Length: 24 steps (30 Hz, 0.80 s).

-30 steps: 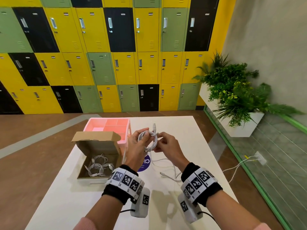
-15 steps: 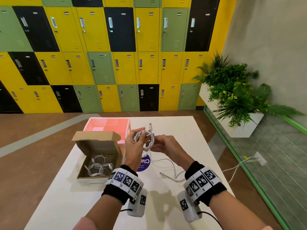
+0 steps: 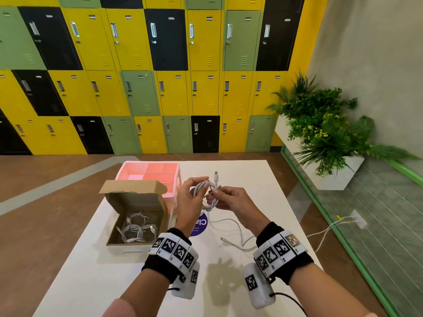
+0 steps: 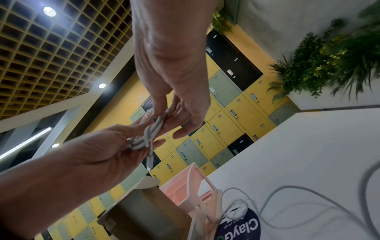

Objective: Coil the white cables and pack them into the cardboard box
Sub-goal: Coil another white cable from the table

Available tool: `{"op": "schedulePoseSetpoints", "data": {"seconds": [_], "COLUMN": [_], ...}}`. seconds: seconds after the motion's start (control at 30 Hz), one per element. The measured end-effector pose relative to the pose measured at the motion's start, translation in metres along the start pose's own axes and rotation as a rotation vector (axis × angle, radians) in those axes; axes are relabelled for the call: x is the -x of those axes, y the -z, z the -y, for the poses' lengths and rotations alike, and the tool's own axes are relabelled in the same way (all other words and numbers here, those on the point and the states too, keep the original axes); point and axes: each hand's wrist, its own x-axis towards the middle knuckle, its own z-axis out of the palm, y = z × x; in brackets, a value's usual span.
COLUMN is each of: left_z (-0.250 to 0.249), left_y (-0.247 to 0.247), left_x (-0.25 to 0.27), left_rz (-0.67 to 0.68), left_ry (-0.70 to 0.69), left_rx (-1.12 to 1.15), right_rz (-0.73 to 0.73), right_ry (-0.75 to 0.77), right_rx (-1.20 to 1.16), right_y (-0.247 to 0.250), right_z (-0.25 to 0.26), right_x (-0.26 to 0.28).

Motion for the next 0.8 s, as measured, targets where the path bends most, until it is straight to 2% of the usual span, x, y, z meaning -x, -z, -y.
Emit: {"op": "schedulePoseSetpoints", "data": {"seconds": [0.17,0.37,0.47,0.8], "left_z": [-0.003,-0.001,-0.001,0.000], "left_y": [-0.001,0.003,0.005,0.009], "left_x": [-0.001,-0.004,-0.005,-0.003], "left_rz": [-0.063,-0.136,-0.092,0.088], "left_ry": [-0.014,0.060,0.175,0.426], "left_rx": [0.000,-0.032,-0.003,0.136], "right_rz": [0.022,0.109,0.160,0.274], "right_ry": [-0.064,-0.081,-0.095,-0.151], "right_rx": [-0.096,-0.078,-0.083,-0.004], "right_y": [-0.002,-0.003,-0.003,0.007], "right_z": [0.005,0.015,0.019,0.020], "right_x": [0.001,0.004,0.004,0.006]}}
